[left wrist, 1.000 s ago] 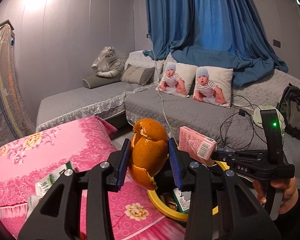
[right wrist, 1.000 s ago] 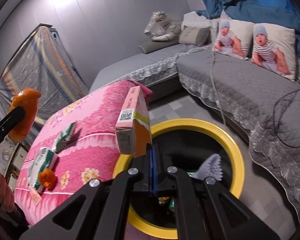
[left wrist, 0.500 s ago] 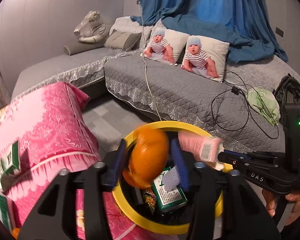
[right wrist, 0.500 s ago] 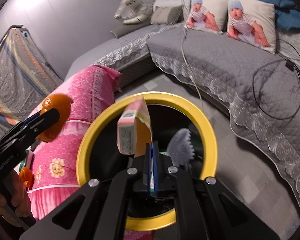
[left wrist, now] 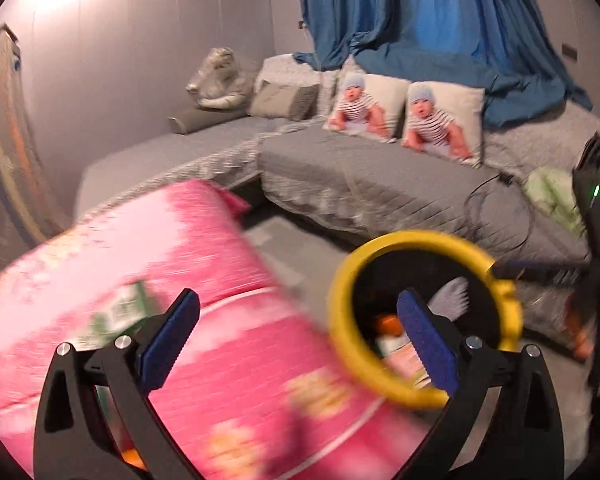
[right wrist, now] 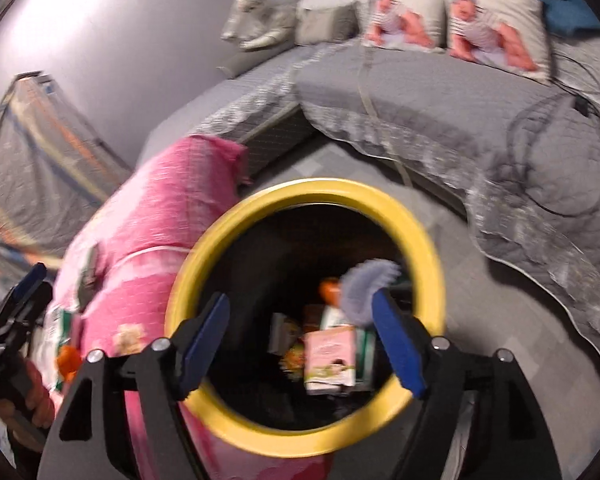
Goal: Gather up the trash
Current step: 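Open both grippers over the yellow bin to drop peel and box, then grasp the white-green printed bag with the left gripper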
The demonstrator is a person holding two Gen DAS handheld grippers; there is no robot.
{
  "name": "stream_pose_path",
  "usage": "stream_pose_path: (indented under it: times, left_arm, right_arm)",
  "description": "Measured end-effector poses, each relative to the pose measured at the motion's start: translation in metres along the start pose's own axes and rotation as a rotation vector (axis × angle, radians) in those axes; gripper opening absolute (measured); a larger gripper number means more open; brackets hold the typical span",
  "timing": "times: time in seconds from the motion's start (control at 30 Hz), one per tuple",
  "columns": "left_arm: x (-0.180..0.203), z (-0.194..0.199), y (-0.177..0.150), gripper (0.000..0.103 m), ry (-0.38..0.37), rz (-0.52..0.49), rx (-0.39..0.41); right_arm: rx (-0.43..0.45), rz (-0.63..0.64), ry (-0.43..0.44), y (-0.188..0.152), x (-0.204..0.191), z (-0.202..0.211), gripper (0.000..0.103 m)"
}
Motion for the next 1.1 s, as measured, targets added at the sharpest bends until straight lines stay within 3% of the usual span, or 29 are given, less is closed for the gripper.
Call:
stream_pose_path:
  times: [0.13,0.3,0.43,0.6,0.73,0.87,1.0,1.1]
  left_arm:
    - [-0.074,0.038,-0.015,0.095,0.081,0.022,-0.041]
    - [-0.155,0.059,-0.047,0.095,0.136,0.045,-0.175]
    - [-0.197,0.055,-0.068,0.095,0.098,0.155,-0.246]
    - [-0.204,0.037,-0.077,0.095,0.034,0.190,-0.294]
    - [-0.185,0.020,-0.079,0.095,0.015,0.134,-0.328]
    - [-0.182,-0.002,-0.087,0.095,0.060,0.078,-0.394]
    - [-0.188,-0.021,-0.102,0.095,0.088,0.081,-0.468]
    - [-0.194,-0.026,-0.108,0.094,0.118,0.086,-0.481]
  right_arm:
    - [0.001,0.064,0.077,0.002,-0.035,-0.003,0.076]
    - [-0.029,0.119,0.134,0.002,-0.073,-0.016,0.076]
    - [-0.046,0.153,0.169,-0.002,-0.096,-0.021,0.076]
    - [-0.051,0.196,0.186,-0.004,-0.114,-0.021,0.076]
    - [-0.054,0.210,0.192,-0.004,-0.120,-0.024,0.077]
    - [-0.062,0.207,0.201,-0.005,-0.122,-0.029,0.077]
    - [-0.069,0.207,0.210,-0.007,-0.121,-0.030,0.077]
    - [-0.073,0.210,0.208,-0.007,-0.121,-0.032,0.077]
Point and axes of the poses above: each gripper's, at about its wrist camera, not at the fingertips, and z roughly against the way its jaws point, x to its right, y to its top, the point moved 8 cm from there along -z, roughly the way its jaws point, and after that the axes turned 6 degrees about z, right-handed, at the moved point
